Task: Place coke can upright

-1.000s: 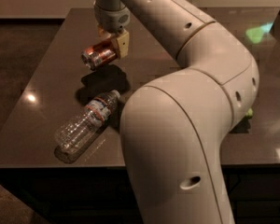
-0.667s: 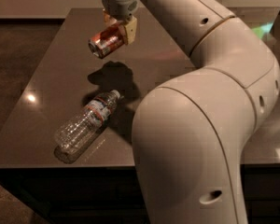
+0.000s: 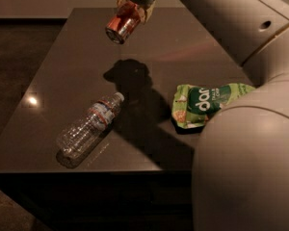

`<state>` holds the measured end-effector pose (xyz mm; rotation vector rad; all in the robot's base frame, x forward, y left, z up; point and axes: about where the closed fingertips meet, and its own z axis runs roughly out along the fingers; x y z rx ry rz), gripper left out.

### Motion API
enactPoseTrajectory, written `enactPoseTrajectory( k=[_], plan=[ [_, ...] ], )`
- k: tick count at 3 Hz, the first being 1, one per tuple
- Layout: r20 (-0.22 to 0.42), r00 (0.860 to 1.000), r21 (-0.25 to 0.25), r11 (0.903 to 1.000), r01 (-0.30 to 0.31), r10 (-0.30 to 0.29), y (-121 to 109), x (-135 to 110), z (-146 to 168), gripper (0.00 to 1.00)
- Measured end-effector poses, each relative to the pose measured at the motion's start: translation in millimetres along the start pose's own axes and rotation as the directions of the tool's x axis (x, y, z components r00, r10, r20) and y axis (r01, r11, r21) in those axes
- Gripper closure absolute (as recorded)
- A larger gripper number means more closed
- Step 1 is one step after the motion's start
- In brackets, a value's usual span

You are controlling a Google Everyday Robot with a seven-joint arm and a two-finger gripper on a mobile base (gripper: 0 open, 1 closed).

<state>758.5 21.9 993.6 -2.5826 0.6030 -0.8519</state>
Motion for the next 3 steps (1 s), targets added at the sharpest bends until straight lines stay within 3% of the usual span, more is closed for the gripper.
enactPoseTrajectory(
  k=[1,2,3],
  plan=[
    [-0.151,0.965,0.073,0.9713,0.226,-0.213,29,-1,-2,1.00],
    [-0.239,0.930,0.116,0.9429,0.312,-0.279,35,-2,3,1.00],
    [-0.297,0.916,0.183,0.9257,0.331,-0.269,15,5,-3,1.00]
  ],
)
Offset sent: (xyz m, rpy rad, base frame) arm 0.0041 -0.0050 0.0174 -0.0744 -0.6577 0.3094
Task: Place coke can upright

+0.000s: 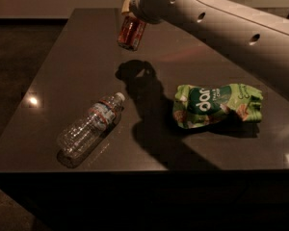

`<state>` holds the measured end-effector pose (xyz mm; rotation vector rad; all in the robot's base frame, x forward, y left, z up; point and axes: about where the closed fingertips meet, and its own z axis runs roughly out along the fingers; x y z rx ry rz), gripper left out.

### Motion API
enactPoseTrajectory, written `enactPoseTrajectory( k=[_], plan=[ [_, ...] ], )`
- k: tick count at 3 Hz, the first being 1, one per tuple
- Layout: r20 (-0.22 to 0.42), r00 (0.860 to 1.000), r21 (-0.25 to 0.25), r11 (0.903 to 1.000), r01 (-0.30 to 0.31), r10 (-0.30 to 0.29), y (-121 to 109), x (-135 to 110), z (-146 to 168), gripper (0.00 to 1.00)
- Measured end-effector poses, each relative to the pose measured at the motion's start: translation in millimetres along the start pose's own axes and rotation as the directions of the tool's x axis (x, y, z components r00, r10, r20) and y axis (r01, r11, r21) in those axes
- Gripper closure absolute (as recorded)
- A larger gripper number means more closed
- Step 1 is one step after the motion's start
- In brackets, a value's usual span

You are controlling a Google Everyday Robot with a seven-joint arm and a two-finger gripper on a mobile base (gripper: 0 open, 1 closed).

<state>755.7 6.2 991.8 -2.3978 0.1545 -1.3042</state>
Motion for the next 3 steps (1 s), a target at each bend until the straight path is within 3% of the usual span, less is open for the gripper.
enactPoseTrajectory(
  k=[1,2,3],
  plan=[
    [-0.005,0.999,-0.018,0.9992,0.035,-0.035,5.9,-4.6,-2.0,1.00],
    [-0.069,0.992,-0.009,0.9948,0.101,-0.102,9.3,-1.2,-2.0,1.00],
    [-0.165,0.967,0.001,0.9801,0.198,-0.195,15.7,4.8,-0.9,1.00]
  ],
)
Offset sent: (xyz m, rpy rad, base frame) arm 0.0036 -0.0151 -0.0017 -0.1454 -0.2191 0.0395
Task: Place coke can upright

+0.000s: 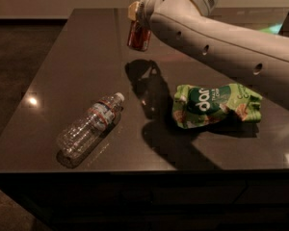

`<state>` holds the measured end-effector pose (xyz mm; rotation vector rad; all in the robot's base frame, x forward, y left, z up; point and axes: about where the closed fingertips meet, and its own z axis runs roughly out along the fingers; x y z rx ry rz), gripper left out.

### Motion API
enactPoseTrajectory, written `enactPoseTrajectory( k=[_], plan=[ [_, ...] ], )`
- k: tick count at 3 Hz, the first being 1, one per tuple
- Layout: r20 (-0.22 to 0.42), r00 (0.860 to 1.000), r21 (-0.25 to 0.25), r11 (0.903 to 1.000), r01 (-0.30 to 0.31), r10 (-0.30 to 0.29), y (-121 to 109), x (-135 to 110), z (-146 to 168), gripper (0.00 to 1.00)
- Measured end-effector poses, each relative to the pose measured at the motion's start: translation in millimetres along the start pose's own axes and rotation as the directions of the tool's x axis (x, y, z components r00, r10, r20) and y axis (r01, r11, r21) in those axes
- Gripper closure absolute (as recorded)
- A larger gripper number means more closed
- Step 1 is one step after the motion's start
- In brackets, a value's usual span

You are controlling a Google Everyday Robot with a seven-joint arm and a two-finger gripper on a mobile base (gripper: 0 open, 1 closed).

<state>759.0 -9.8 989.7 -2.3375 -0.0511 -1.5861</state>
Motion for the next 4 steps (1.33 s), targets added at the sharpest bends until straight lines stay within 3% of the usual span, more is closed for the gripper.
enactPoseTrajectory(
  k=[2,4],
  plan=[
    [-0.092,0.989,0.024,0.9932,0.114,-0.112,6,-3,4,1.00],
    [-0.188,0.953,0.030,0.9681,0.249,-0.239,14,-10,8,1.00]
  ],
)
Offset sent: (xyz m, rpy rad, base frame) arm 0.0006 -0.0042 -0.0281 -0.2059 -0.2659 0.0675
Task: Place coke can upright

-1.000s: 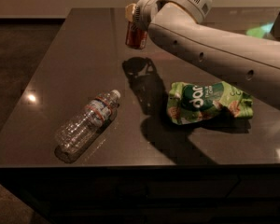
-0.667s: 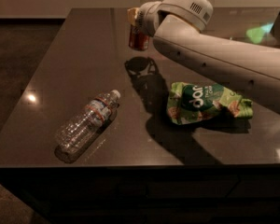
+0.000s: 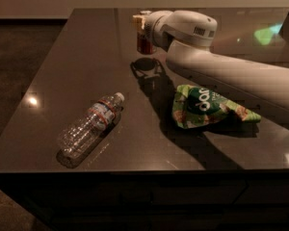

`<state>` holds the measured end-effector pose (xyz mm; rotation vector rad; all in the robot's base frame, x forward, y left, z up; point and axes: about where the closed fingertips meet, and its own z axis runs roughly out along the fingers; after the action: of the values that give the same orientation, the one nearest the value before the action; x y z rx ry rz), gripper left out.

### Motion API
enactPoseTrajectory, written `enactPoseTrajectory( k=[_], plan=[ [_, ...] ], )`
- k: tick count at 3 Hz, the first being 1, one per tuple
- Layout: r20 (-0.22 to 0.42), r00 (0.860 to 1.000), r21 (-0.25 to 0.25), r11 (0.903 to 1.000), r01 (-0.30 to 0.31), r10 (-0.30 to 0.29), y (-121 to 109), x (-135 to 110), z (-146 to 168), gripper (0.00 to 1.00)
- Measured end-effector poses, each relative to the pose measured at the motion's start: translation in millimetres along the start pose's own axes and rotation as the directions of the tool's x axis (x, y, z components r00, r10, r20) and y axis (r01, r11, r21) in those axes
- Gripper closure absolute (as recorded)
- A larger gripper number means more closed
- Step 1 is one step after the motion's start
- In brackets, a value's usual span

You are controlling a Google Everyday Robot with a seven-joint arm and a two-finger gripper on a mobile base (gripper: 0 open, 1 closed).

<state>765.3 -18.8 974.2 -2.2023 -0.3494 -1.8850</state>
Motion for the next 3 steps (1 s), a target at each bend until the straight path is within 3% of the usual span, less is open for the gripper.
enactPoseTrajectory(
  k=[1,2,3],
  plan=[
    [-0.035,0.997,0.016,0.9975,0.069,-0.068,-4,-6,3,1.00],
    [-0.066,0.993,0.014,0.9953,0.096,-0.095,-5,-24,7,0.74],
    [-0.076,0.994,0.002,0.9972,0.075,-0.075,-2,-37,7,0.50]
  ],
)
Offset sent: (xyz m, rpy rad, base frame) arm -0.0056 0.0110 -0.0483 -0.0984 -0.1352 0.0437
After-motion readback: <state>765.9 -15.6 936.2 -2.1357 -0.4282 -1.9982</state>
